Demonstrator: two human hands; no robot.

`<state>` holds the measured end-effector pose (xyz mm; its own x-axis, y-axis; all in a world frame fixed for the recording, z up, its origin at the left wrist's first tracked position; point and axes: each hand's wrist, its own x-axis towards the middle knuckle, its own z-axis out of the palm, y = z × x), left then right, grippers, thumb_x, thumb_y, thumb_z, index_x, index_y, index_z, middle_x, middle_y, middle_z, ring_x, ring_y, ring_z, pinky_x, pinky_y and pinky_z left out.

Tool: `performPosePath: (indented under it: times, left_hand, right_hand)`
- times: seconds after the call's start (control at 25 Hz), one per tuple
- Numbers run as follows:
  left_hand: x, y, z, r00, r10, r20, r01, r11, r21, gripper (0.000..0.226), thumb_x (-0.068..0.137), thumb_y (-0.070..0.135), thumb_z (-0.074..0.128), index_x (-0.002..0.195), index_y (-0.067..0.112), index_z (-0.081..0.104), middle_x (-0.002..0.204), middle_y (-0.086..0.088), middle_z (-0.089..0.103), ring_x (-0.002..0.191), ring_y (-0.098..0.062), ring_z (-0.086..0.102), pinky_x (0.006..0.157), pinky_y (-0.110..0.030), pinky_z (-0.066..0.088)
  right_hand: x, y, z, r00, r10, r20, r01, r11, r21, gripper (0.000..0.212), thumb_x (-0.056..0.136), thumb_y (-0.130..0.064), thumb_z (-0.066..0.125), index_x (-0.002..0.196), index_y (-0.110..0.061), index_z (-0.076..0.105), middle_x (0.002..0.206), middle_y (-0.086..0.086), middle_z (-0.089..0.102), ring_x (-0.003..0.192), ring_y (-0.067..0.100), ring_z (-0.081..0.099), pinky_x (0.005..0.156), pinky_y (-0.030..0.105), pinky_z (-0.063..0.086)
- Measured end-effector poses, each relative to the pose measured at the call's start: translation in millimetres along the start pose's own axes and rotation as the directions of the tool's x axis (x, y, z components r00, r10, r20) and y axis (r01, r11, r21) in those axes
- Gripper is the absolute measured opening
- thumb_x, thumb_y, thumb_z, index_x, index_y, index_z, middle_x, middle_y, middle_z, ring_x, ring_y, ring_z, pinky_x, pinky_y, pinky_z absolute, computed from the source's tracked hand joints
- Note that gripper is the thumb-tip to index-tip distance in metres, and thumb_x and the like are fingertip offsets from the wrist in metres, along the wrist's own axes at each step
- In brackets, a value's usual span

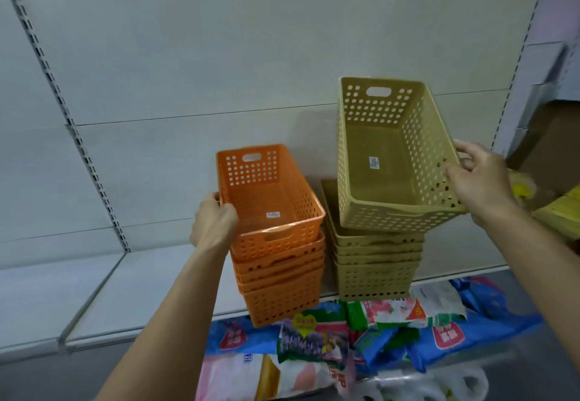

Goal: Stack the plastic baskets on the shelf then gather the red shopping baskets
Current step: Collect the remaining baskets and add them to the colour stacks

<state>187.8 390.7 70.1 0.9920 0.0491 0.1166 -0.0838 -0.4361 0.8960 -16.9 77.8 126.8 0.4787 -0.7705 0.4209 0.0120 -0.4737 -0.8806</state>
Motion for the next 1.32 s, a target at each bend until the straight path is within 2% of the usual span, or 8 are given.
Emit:
performPosePath:
  times: [0.28, 0.48, 0.64, 0.72, 0.84, 1.16, 1.24, 1.32]
  left_hand:
    - [-12, -15, 1, 0.994, 0.072, 0.079, -0.073, 0.997, 0.014, 0.018, 0.098, 0.022, 0.046, 0.108, 0.024, 0.060, 0.097, 0.000, 0.070, 0.085, -0.029, 0.070, 0.078, -0.053, 0.060]
    - [-6, -15, -1, 0.989, 0.111, 0.099, -0.118, 0.991, 0.069, 0.017, 0.099, 0.020, 0.045, 0.108, 0.021, 0.060, 0.099, -0.003, 0.071, 0.088, -0.028, 0.069, 0.082, -0.052, 0.059]
    - [-4, -12, -2, 0.989, 0.115, 0.090, -0.125, 0.985, 0.118, 0.025, 0.099, 0.023, 0.044, 0.118, 0.018, 0.059, 0.109, -0.007, 0.071, 0.093, -0.029, 0.068, 0.085, -0.052, 0.058]
    - [-5, -13, -1, 0.992, 0.115, 0.042, -0.120, 0.985, 0.128, 0.035, 0.099, 0.030, 0.045, 0.132, 0.021, 0.053, 0.119, -0.008, 0.069, 0.100, -0.031, 0.068, 0.086, -0.053, 0.057]
    - [-9, -15, 0, 0.991, 0.131, 0.010, -0.131, 0.982, 0.139, 0.043, 0.100, 0.034, 0.045, 0.142, 0.022, 0.044, 0.128, -0.009, 0.066, 0.107, -0.032, 0.067, 0.090, -0.054, 0.056]
    - [-4, 0, -6, 0.984, 0.171, 0.056, -0.180, 0.925, 0.334, 0.026, 0.096, 0.017, 0.043, 0.116, 0.014, 0.061, 0.098, -0.015, 0.073, 0.080, -0.035, 0.072, 0.082, -0.050, 0.059]
    - [-1, -1, -8, 0.992, 0.079, 0.093, -0.107, 0.933, 0.344, 0.021, 0.089, 0.014, 0.043, 0.098, 0.009, 0.061, 0.083, -0.015, 0.073, 0.070, -0.033, 0.072, 0.077, -0.047, 0.061]
    - [-2, -11, -5, 0.994, 0.034, 0.106, -0.073, 0.919, 0.388, 0.034, 0.084, 0.018, 0.040, 0.104, 0.005, 0.064, 0.094, -0.018, 0.072, 0.082, -0.034, 0.071, 0.082, -0.048, 0.059]
  right_hand:
    - [29, 35, 31, 0.997, 0.061, 0.054, -0.051, 0.983, -0.177, 0.048, 0.080, -0.021, 0.051, 0.126, -0.034, 0.054, 0.098, 0.000, 0.069, 0.084, 0.030, 0.067, 0.078, 0.054, 0.055]
    - [40, 41, 48, 0.957, 0.169, 0.237, -0.101, 0.956, -0.274, 0.040, 0.091, -0.016, 0.051, 0.131, -0.015, 0.056, 0.121, 0.005, 0.062, 0.107, 0.032, 0.059, 0.086, 0.039, 0.048]
    - [-1, 34, 54, 0.964, -0.033, 0.264, 0.184, 0.800, -0.571, 0.041, 0.095, -0.027, 0.042, 0.135, -0.019, 0.050, 0.136, 0.009, 0.055, 0.126, 0.030, 0.045, 0.095, 0.045, 0.041]
    - [-39, 21, 68, 0.890, -0.200, 0.410, 0.401, 0.770, -0.496, 0.042, 0.096, -0.037, 0.041, 0.134, -0.021, 0.050, 0.133, 0.005, 0.057, 0.124, 0.024, 0.047, 0.098, 0.044, 0.040]
    - [-85, 15, 95, 0.782, -0.154, 0.604, 0.523, 0.690, -0.501, 0.045, 0.096, -0.043, 0.043, 0.136, -0.023, 0.047, 0.121, 0.000, 0.063, 0.114, 0.020, 0.056, 0.102, 0.040, 0.039]
    - [-66, 51, 64, 0.797, -0.187, 0.574, 0.530, 0.673, -0.517, 0.015, 0.095, -0.025, 0.048, 0.098, -0.029, 0.062, 0.091, -0.009, 0.064, 0.091, 0.012, 0.054, 0.099, 0.038, 0.037]
    - [-58, 58, 45, 0.820, -0.154, 0.551, 0.497, 0.668, -0.554, 0.017, 0.095, -0.022, 0.047, 0.099, -0.028, 0.063, 0.097, -0.006, 0.065, 0.099, 0.015, 0.055, 0.101, 0.037, 0.035]
    - [-53, 66, 32, 0.857, -0.145, 0.495, 0.458, 0.658, -0.598, 0.025, 0.094, -0.015, 0.047, 0.112, -0.023, 0.064, 0.117, 0.001, 0.065, 0.116, 0.021, 0.051, 0.106, 0.040, 0.030]
